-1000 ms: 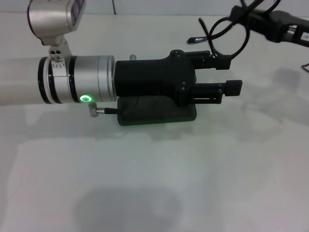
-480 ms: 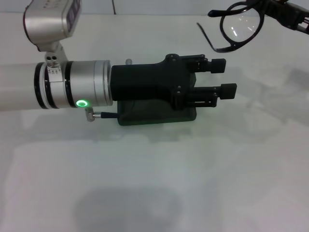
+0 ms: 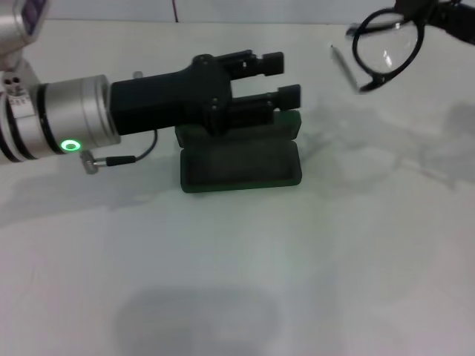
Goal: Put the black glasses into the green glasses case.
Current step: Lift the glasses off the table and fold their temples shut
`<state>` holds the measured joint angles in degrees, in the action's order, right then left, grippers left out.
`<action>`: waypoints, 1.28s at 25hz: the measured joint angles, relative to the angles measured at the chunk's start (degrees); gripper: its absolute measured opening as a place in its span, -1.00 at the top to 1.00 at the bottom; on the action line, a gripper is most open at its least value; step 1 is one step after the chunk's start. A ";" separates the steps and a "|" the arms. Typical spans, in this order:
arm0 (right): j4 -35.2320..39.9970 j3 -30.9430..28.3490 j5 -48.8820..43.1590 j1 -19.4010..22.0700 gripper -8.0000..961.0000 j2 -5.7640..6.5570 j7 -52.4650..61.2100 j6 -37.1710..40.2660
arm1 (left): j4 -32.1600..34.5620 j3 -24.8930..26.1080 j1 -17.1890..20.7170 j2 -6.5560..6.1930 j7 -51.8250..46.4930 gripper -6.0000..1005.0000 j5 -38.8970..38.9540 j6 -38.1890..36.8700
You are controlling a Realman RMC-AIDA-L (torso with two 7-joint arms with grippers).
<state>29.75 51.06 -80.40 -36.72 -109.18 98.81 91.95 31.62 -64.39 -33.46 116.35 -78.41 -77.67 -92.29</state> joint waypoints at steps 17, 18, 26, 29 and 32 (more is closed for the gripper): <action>6.62 3.10 -20.68 -8.35 0.77 0.80 2.52 0.60 | 7.12 -0.81 -5.63 -0.84 -9.28 -0.39 -12.12 -7.76; 6.64 3.14 -21.12 -8.66 0.77 0.58 2.52 0.61 | 7.13 -0.77 -5.89 -0.68 -9.50 -0.39 -12.61 -7.75; 8.01 5.54 -22.56 -9.45 0.77 -0.43 2.53 0.84 | 7.27 -0.74 -7.36 0.09 -10.17 -0.39 -14.15 -7.78; 8.02 5.81 -24.18 -9.49 0.77 -0.67 2.53 0.02 | 7.31 -0.45 -7.51 0.15 -9.82 -0.39 -13.14 -8.07; 8.02 5.96 -25.25 -9.31 0.77 -0.99 2.52 -1.02 | 7.31 -0.29 -7.24 0.10 -9.48 -0.39 -11.75 -8.18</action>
<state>37.77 57.03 -105.64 -46.03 -110.17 101.34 90.93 38.93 -64.68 -40.70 116.44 -87.89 -89.41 -100.47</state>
